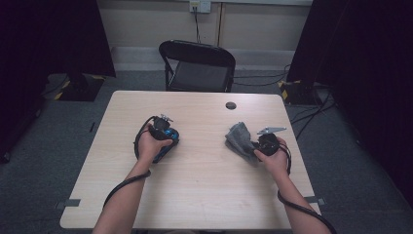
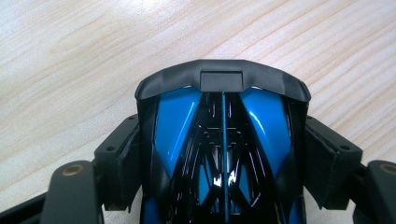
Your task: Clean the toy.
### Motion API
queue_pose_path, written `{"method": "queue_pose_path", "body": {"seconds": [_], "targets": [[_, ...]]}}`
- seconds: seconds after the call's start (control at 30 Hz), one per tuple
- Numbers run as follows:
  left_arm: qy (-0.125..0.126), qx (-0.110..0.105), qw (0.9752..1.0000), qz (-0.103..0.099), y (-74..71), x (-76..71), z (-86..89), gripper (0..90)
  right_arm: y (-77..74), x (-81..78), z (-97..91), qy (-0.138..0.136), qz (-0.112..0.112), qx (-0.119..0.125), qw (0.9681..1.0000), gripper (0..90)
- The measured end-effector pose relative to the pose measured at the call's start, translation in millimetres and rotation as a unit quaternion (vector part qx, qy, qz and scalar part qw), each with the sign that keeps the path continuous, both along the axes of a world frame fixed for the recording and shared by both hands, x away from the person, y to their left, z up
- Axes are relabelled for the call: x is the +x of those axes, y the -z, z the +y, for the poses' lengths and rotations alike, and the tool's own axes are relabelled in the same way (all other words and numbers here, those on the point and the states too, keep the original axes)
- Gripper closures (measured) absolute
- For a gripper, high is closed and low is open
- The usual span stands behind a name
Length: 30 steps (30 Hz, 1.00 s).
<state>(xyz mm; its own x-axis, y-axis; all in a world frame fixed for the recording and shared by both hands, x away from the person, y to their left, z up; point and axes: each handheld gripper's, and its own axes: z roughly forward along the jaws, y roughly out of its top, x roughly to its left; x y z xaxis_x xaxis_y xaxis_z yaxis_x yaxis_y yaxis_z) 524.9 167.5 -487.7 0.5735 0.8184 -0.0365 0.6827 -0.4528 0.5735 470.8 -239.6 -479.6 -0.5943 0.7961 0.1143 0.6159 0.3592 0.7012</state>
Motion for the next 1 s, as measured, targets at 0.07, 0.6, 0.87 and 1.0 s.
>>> {"method": "queue_pose_path", "body": {"seconds": [0.07, 0.6, 0.87, 1.0], "targets": [[0.001, 0.001, 1.0000, 0.000, 0.0, 0.2, 0.0, 24.9, -0.1, 0.0, -0.4, 0.001, -0.001, -0.001, 1.0000, 56.2], [-0.001, 0.010, 0.9999, 0.010, -1.1, 1.1, -2.5, 24.2, -0.3, -0.8, -3.5, 0.002, -0.015, -0.025, 0.9996, 38.8], [-0.005, 0.013, 0.9997, 0.022, -3.3, 0.6, -0.1, 23.5, -3.2, -1.7, -6.5, 0.014, -0.020, -0.017, 0.9995, 30.5], [-0.006, 0.011, 0.9996, 0.024, -5.2, 0.1, 0.2, 23.3, -7.2, -1.6, -7.2, 0.012, -0.024, -0.018, 0.9995, 29.5]]}}
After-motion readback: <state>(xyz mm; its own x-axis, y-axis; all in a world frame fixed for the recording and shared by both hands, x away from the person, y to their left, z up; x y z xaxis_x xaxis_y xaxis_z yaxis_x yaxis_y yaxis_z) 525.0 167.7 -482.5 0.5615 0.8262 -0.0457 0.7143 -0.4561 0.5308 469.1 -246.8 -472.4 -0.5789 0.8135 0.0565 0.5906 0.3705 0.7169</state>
